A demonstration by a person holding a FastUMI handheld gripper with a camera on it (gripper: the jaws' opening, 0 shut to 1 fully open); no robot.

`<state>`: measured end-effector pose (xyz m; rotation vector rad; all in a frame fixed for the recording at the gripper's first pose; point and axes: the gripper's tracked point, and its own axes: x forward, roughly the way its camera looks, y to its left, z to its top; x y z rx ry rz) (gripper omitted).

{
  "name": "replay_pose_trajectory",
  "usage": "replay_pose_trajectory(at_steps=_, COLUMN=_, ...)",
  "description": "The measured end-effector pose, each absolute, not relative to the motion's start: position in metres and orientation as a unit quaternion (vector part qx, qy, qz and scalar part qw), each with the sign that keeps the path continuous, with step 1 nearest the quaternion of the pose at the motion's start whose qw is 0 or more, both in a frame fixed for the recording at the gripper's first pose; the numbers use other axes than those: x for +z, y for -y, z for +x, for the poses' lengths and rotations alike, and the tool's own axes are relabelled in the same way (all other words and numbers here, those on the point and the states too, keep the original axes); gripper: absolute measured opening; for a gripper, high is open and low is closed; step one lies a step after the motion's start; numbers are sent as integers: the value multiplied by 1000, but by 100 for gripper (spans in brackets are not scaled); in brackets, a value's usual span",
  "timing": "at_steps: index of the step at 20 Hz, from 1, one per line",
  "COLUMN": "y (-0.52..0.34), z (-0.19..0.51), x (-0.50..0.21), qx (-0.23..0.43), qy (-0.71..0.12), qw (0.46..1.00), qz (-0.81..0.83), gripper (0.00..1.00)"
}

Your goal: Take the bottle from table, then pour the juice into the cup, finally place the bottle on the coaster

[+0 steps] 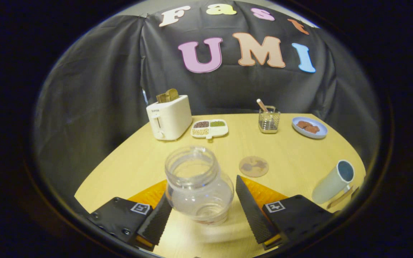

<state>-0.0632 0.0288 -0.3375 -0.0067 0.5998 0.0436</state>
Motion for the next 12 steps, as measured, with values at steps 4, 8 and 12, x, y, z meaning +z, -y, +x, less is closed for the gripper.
replay_pose_trajectory(at_steps=4, y=-26, z=-66, x=-359, qx=22, qy=-318, qw=948, qz=-13, gripper=99)
replay_pose_trajectory(at_steps=8, y=-29, z=-60, x=-361, qx=29, qy=-321, qw=947, qz=-14, gripper=92)
replay_pose_trajectory(at_steps=12, y=-28, z=-61, x=-362, qx=25, qy=-326, qw=945, qz=-5, gripper=83)
